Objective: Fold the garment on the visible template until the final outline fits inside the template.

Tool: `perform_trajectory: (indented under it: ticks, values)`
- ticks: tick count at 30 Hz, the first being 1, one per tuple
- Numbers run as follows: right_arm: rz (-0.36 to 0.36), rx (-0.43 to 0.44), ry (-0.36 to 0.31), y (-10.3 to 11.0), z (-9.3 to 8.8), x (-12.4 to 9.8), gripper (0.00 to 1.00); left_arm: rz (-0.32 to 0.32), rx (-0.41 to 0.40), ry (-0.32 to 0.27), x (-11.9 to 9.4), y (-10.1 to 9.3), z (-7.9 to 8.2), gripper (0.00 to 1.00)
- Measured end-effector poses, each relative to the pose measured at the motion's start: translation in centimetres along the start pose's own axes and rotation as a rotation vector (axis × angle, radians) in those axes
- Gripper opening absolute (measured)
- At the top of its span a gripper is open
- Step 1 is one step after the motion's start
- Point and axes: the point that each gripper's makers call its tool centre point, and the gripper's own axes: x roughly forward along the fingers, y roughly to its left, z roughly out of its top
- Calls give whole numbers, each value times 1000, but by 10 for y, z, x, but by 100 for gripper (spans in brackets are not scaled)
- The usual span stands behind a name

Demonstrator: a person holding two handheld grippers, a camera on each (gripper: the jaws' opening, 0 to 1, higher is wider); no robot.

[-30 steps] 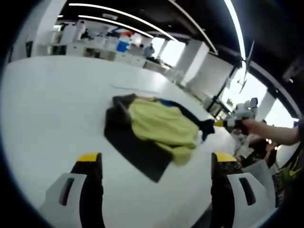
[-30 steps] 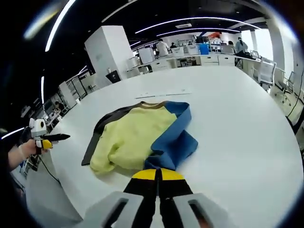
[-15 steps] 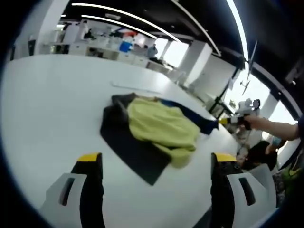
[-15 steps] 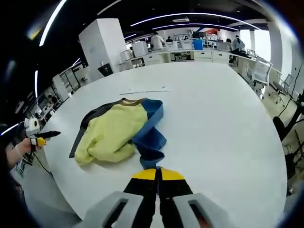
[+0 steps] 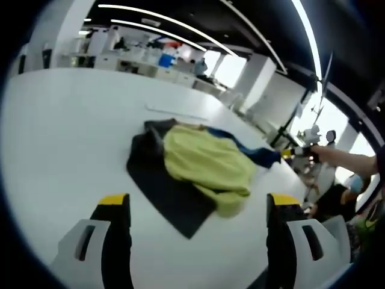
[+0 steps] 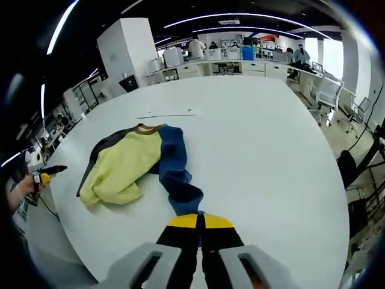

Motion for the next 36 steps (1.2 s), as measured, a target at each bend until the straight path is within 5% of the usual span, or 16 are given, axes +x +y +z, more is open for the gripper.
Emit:
perform_trajectory:
  ticks: [12,36]
  values:
    - [-52,20,75,-56,-5,2,0,32,-13,-5,5,0,4,89]
    - [-119,-80,227,-127,-7,24,0,68,-27,0,12,3,10,89]
